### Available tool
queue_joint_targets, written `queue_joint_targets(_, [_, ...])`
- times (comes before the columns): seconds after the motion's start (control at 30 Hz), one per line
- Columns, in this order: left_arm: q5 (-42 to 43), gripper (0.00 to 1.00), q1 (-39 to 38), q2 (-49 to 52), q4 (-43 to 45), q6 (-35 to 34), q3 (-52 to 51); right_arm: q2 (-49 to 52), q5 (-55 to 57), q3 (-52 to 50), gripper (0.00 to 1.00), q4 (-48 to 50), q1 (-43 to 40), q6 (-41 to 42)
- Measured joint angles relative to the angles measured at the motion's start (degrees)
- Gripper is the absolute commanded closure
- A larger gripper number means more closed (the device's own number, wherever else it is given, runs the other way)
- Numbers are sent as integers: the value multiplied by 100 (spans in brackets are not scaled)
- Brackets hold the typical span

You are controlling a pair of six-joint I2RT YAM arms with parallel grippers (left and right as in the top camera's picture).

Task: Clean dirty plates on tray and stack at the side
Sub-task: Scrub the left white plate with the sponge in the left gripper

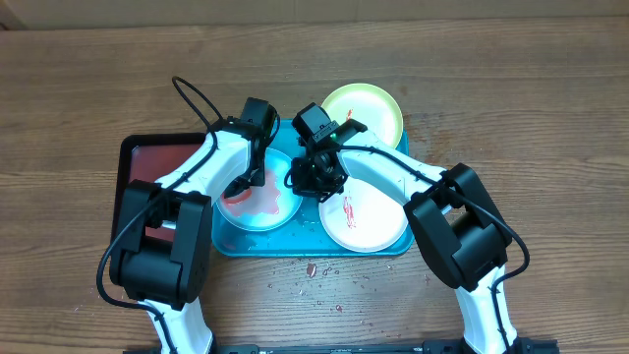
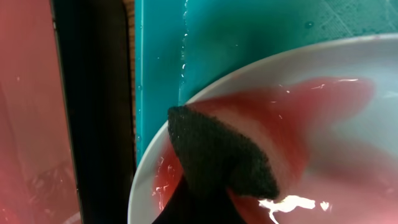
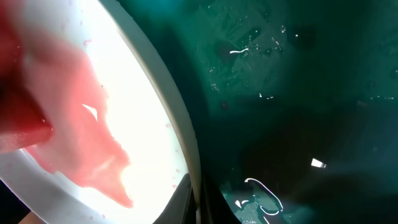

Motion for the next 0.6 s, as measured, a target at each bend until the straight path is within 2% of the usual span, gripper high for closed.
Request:
queue_joint_targets(0.1, [184,96,9,4,74,151,-4,0,7,-2,96,-22,-2,-2])
queue_joint_targets(0.2, [767,96,116,-11,162,787,-2,0,4,-4,96,-33,-2,-2])
queue_joint_targets(0.33, [2450,96,334,-68,326,1856,31,0,7,-4,96,-33,-2,-2])
queue_joint_targets(0.43, [3567,96,273,-39,378,2371,31,0,7,-4,96,-37,-2,-2])
queue_joint_targets(0.5, [3965,96,190,15,431,2505,26,0,7,-4,96,-37,-2,0])
queue_joint_targets(0.6, [3965,96,162,31,557,2350,2,0,7,-4,96,-33,-2,-2])
